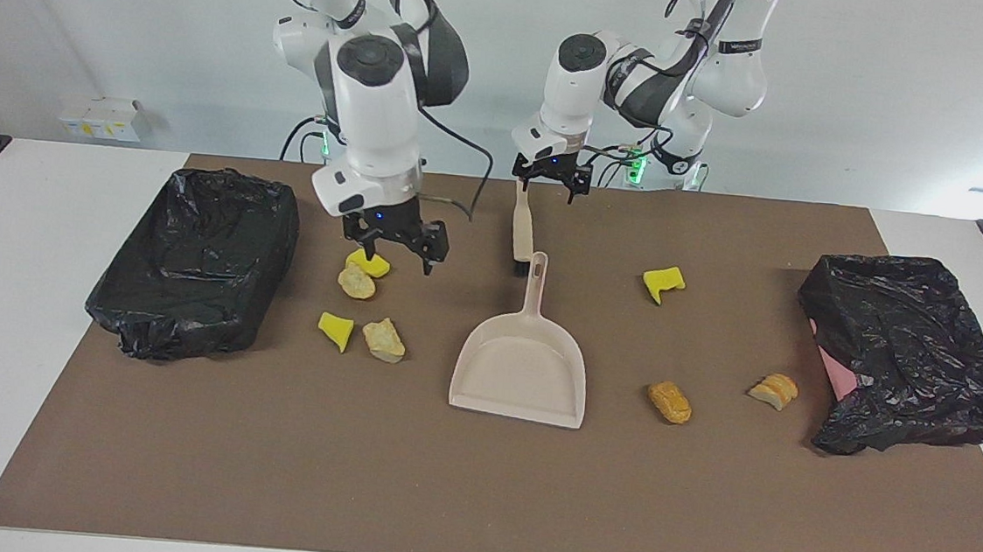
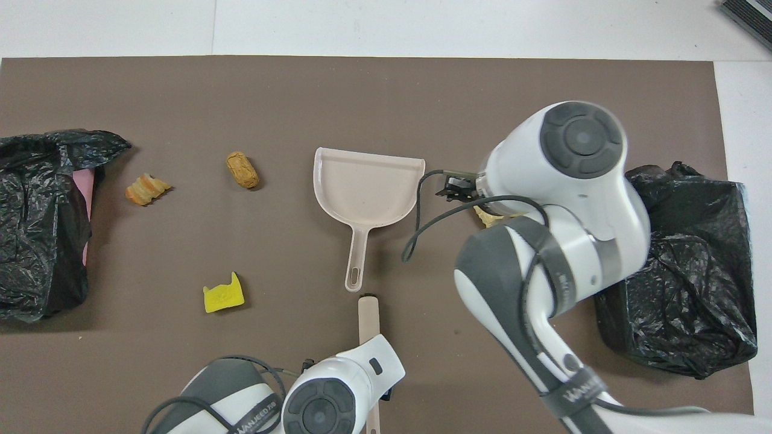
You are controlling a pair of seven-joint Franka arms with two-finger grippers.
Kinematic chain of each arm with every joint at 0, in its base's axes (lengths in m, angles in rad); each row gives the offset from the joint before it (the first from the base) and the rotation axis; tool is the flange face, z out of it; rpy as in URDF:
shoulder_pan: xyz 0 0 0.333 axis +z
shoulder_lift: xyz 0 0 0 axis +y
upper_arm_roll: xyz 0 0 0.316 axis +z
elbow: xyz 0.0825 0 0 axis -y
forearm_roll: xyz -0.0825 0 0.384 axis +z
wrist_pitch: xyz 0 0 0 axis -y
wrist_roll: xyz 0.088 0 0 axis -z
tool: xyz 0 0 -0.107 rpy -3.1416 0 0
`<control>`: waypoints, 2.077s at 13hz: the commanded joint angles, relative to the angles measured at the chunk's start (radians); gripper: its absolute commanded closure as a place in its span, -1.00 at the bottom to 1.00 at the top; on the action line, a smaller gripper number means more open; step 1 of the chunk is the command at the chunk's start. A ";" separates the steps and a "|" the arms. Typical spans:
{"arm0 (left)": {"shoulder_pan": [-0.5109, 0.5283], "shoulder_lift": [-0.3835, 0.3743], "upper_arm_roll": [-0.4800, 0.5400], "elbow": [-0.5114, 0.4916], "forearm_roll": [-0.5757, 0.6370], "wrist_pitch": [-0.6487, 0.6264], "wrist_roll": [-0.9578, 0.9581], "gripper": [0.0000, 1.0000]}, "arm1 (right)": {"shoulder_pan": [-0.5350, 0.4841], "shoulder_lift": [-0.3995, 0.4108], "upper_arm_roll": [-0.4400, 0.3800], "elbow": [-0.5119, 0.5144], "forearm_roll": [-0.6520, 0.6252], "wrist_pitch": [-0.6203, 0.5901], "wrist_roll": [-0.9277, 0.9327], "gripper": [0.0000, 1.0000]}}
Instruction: Sweep and dump trash in bin
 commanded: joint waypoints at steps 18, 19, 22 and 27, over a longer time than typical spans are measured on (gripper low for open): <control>-0.134 0.014 0.022 -0.088 -0.039 0.115 -0.188 0.03 | 0.268 0.309 -0.006 0.146 -0.108 0.176 0.239 0.83; -0.134 0.014 0.022 -0.088 -0.045 0.110 -0.188 0.46 | 0.260 0.299 -0.006 0.144 -0.106 0.174 0.237 1.00; -0.131 0.016 0.023 -0.083 -0.045 0.093 -0.187 1.00 | 0.240 0.281 -0.008 0.141 -0.103 0.165 0.227 1.00; 0.017 0.019 0.029 0.001 -0.044 -0.077 -0.178 1.00 | 0.199 0.266 -0.008 0.132 -0.103 0.154 -0.117 1.00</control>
